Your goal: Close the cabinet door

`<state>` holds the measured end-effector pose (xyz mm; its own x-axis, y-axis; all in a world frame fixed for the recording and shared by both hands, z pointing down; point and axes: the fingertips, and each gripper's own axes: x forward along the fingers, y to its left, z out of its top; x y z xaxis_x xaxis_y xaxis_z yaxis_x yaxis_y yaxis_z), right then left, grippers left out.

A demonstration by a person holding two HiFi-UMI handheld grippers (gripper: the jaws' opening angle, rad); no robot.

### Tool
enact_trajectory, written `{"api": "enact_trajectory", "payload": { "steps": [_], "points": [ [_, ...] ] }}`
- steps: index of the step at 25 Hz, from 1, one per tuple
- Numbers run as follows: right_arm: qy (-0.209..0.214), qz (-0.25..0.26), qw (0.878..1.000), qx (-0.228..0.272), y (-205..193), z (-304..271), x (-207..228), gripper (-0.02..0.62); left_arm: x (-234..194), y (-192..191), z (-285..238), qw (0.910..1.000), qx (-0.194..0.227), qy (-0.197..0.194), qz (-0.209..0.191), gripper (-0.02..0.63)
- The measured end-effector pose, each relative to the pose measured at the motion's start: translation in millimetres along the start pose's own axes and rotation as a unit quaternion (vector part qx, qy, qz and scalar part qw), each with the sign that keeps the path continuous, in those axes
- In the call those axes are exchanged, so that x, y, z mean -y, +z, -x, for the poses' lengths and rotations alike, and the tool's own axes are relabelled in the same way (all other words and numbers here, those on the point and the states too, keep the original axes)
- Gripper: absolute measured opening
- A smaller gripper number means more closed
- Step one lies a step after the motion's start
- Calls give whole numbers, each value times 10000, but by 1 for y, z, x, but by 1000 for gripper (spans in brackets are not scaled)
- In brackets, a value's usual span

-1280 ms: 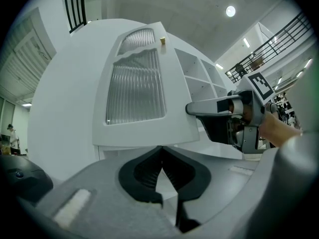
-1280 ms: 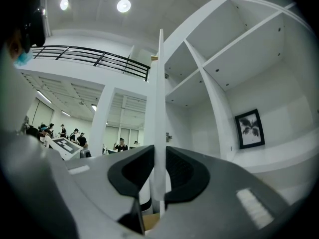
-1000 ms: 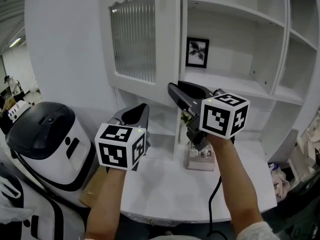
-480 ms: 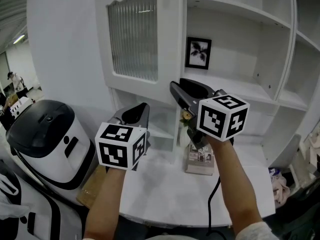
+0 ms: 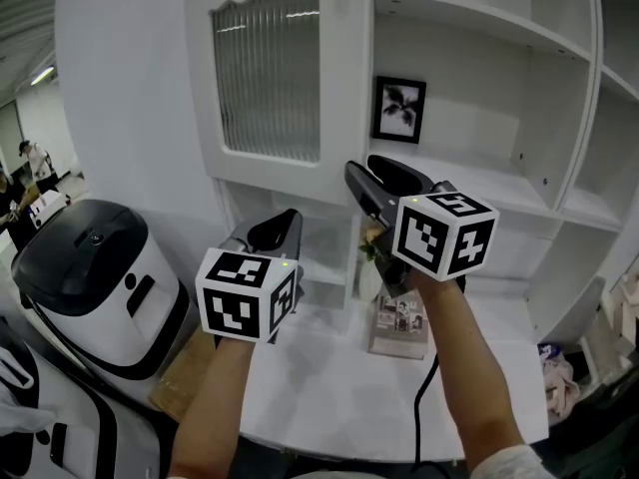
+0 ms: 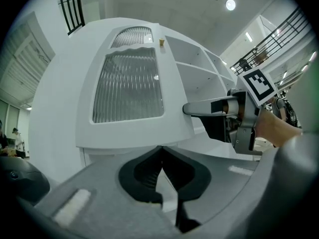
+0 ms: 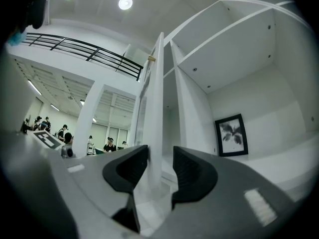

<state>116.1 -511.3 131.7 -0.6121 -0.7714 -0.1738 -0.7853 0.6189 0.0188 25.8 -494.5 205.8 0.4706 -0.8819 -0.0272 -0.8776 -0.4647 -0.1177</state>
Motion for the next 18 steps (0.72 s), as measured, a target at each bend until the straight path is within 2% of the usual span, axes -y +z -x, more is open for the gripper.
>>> {"api": "enact_trajectory", "payload": {
  "steps": [18],
  "points": [
    [-94,-60,9999,38,-4,-24,38,160,-13,-3,-29,9999,-51,157,-23,-2]
  ]
}}
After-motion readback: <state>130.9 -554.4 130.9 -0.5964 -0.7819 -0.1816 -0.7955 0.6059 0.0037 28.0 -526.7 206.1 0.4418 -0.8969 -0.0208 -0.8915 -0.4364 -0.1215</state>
